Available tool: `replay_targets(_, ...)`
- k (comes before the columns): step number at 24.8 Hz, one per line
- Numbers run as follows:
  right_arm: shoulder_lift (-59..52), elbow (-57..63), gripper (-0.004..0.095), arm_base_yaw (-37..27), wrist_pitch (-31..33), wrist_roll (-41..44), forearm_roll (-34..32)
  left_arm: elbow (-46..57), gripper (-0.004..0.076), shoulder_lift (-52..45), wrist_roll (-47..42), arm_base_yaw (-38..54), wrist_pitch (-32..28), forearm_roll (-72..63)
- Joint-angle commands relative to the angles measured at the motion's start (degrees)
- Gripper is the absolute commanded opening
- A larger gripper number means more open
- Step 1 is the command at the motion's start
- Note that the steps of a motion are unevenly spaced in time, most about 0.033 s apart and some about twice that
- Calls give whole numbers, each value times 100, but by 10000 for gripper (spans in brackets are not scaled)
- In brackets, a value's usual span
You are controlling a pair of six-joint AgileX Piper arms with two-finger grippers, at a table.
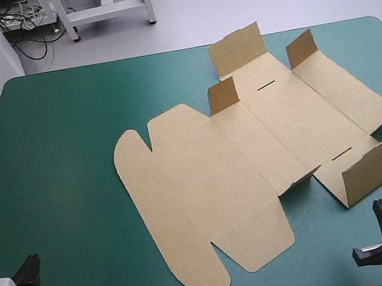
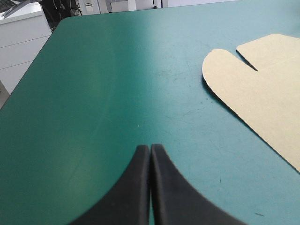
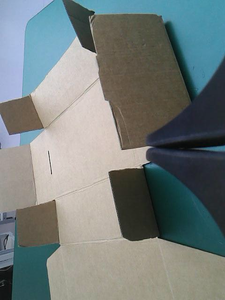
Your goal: Fold the box
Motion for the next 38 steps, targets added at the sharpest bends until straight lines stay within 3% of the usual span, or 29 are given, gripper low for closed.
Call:
replay_targets(1, -154, -140, -18, 27, -452, -7, -7, -102, -32, 93, -45, 3, -457, 27)
replay_targets(19, -154, -140, 3, 27, -444, -31, 4, -102, -32, 93, -45, 3, -457, 27)
replay_targets(22, -154, -140, 98, 27, -444, -52, 15, -102, -32, 93, -45, 3, -457, 27)
replay_targets(24, -154, -140, 217, 27, -444, -52, 15, -102, -32, 93, -45, 3, -457, 27)
replay_targets(25, -154, -140, 379, 27, -444, -52, 15, -102, -32, 93, -45, 3, -457, 27)
replay_targets(27, -154, -140, 593, 27, -444, -52, 15, -102, -32, 93, -45, 3, -457, 27)
replay_targets(29, -154, -140, 696, 27, -444, -31, 15, -102, -32, 93, -45, 3, -457, 27)
replay_targets(35, -154, -140, 698, 27, -533, 430, -9, -102, -32, 93, -45, 3, -457, 4)
replay_targets(38, -143, -244, 698, 27, -687, 1831, -9, -102, -32, 93, -45, 3, -466, 4)
